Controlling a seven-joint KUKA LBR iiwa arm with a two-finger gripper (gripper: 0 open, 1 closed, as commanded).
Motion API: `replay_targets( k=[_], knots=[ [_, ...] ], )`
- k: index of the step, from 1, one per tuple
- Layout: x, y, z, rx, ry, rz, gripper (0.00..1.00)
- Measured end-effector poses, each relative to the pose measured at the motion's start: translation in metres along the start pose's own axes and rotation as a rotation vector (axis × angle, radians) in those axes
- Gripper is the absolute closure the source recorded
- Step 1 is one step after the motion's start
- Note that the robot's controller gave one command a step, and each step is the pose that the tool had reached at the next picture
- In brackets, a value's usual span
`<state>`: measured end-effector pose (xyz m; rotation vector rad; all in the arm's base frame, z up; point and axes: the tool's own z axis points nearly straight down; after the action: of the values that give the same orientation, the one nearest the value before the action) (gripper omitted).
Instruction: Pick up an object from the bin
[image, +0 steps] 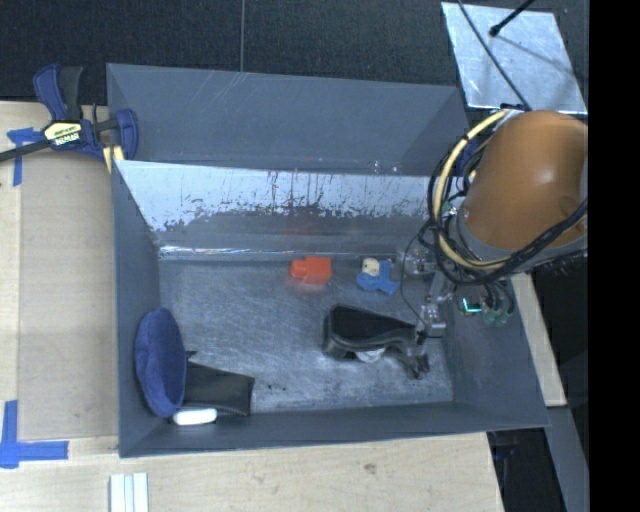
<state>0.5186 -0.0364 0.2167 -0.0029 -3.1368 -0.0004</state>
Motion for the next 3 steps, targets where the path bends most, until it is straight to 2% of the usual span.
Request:
replay_targets(
  k=[1, 2, 3],
  knots=[
    [0.007, 0.051, 0.14, 0.0, -0.036, 0.088, 0.0],
    [0.006, 0.052, 0.135, -0.002, -0.036, 0.085, 1.0],
    [-0.002, 0.039, 0.042, 0.001, -0.017, 0.052, 1.0]
  ],
)
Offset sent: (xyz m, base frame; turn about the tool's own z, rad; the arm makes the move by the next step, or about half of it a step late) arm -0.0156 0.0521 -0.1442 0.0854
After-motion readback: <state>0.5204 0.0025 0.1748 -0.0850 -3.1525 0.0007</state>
